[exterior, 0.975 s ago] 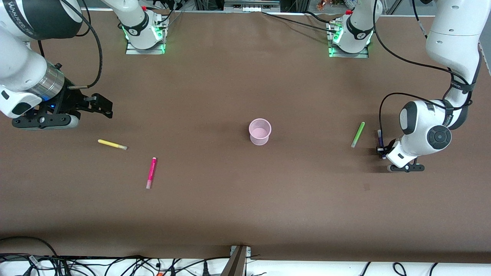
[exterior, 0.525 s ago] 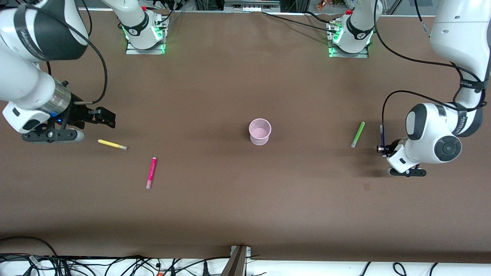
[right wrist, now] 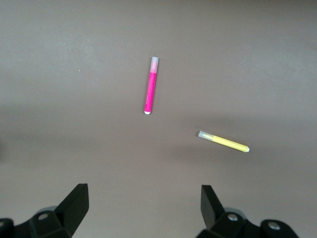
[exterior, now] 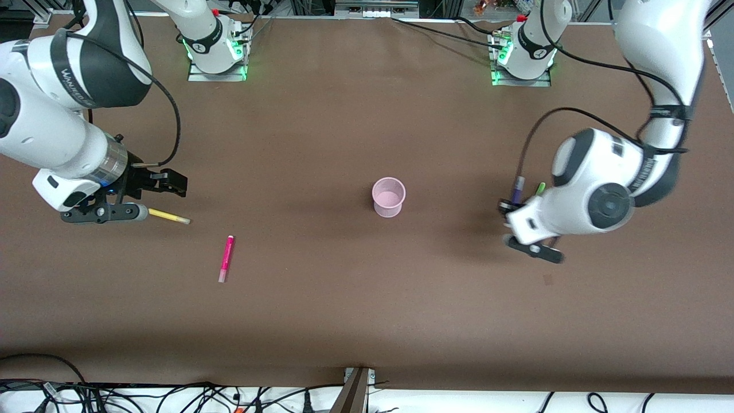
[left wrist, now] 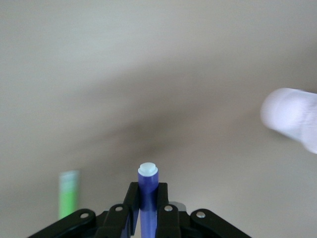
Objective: Organize pens into pink holder with both arms
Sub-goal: 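Move the left gripper down over the blue pen beside the green pen, then carry the blue pen to the pink holder while the right gripper nears the marker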
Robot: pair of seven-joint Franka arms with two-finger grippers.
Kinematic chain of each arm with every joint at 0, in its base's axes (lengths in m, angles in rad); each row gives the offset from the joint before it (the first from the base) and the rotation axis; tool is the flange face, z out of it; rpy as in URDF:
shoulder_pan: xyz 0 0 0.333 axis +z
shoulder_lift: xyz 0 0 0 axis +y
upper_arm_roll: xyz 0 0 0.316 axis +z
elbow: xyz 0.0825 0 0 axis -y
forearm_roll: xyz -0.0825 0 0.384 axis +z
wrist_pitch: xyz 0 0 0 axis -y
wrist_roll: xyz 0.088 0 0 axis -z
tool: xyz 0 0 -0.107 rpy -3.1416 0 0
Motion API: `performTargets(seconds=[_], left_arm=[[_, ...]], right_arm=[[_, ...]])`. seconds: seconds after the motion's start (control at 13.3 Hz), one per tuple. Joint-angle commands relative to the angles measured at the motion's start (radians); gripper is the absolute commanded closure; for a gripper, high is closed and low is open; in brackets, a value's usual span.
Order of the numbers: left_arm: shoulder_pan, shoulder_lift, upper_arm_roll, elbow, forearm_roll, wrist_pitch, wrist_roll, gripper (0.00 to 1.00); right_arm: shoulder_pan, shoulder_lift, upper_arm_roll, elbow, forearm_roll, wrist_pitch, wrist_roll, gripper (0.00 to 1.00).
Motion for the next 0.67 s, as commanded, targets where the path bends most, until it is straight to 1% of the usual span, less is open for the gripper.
performTargets(seconds=[0.0,0.07,0.22,0.38,0.45,0.6], left_arm=[[-0.006,0.001,-0.082,0.004,-0.058,0.091,0.036,1.00],[-0.008,0.004,-0.117,0.003,-0.063,0.166,0.042,1.00],[-0.020,0.036,-0.188,-0.005,-0.061,0.324,0.071,1.00],[-0.053,0.060,-0.194,-0.036,-0.060,0.502,0.152,1.00],[-0.064,0.079,-0.194,-0.053,-0.058,0.589,0.232,1.00],[-0.061,0.100,-0.196,-0.138,-0.060,0.772,0.403,1.00]], right_arm=[[0.009,0.044,0.008,0.012,-0.015,0.007,-0.011,0.00],[0.012,0.056,0.009,0.012,-0.024,0.008,-0.012,0.00],[0.013,0.132,0.008,0.012,-0.019,0.036,-0.011,0.00],[0.013,0.188,0.009,0.005,-0.012,0.135,0.009,0.00],[0.016,0.227,0.009,0.005,-0.012,0.177,0.011,0.00],[0.018,0.303,0.009,0.003,-0.004,0.258,0.050,0.00]])
